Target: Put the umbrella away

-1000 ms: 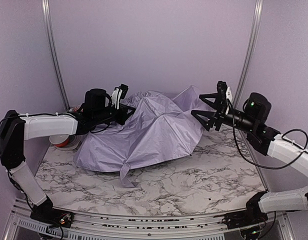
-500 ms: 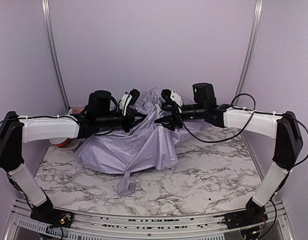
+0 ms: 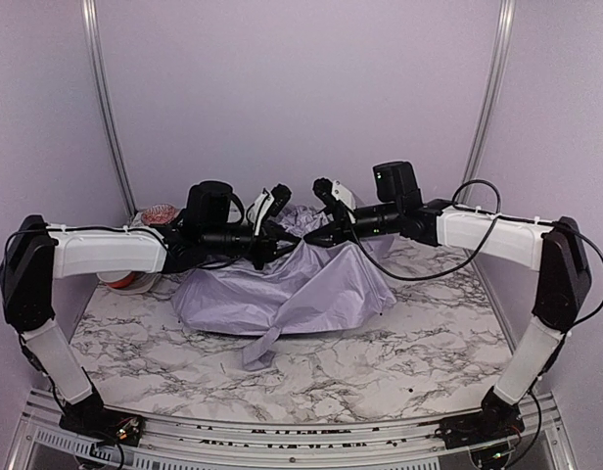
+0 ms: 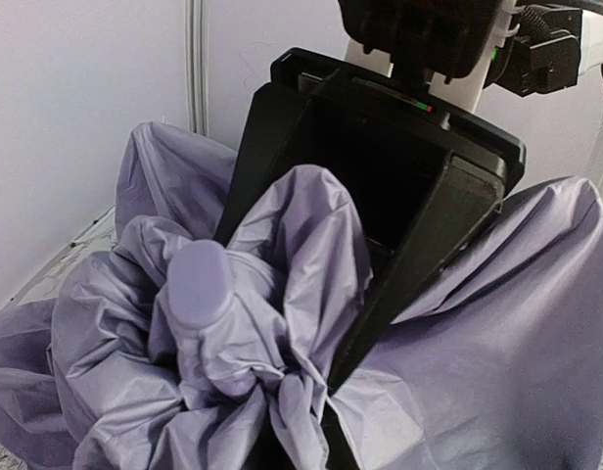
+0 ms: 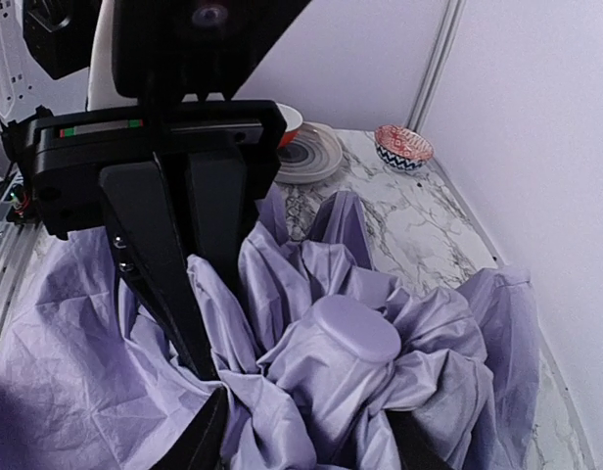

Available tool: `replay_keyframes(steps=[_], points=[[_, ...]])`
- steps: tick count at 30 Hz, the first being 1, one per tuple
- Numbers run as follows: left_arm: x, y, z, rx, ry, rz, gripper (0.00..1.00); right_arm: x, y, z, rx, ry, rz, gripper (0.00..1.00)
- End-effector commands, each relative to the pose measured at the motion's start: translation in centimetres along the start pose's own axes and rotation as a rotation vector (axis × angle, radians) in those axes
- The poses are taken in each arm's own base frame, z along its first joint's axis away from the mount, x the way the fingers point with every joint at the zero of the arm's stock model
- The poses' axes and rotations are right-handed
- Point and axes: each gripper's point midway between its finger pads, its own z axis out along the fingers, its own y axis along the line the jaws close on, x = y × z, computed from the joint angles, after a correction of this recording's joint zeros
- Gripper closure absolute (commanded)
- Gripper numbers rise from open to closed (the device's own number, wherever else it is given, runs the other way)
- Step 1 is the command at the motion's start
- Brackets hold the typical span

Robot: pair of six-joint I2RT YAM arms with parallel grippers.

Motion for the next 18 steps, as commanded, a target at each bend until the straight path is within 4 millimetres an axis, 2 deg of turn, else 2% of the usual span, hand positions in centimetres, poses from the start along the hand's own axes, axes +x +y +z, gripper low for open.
replay_keyframes(steps=[1,4,5,7,9,13,14,15,18], points=[[-1.9,1.1,1.6,-0.083,-0.11,-0.034,1.0,1.4,2.2,0.7,0.0,0.057,0.049,0.62],[-0.5,2.1,1.9,-0.112,-0.099,-0.087,1.0,3.0,2.0,0.8,0.029,0.092,0.097,0.63],[-0.2,2.2,2.0,-0.115,-0.098,-0.095,1.0,3.3,1.9,0.9,0.032,0.101,0.109,0.6],[0.3,2.6,2.1,-0.135,-0.096,-0.11,1.0,3.2,1.6,1.0,0.037,0.105,0.13,0.51],[0.8,3.3,2.1,-0.168,-0.092,-0.132,1.0,2.2,1.0,1.0,0.049,0.096,0.136,0.4],[1.8,5.0,1.6,-0.202,-0.131,-0.238,1.0,-1.8,-0.7,-0.8,0.131,0.056,0.109,0.23],[2.0,5.4,1.5,-0.208,-0.14,-0.258,1.0,-3.1,-1.2,-1.6,0.166,0.036,0.098,0.11],[2.3,5.7,1.4,-0.217,-0.146,-0.275,1.0,-4.4,-1.8,-2.7,0.211,0.014,0.088,0.03],[3.1,6.9,1.2,-0.261,-0.154,-0.315,1.0,-7.4,-3.7,-7.0,0.372,-0.062,0.109,0.0]])
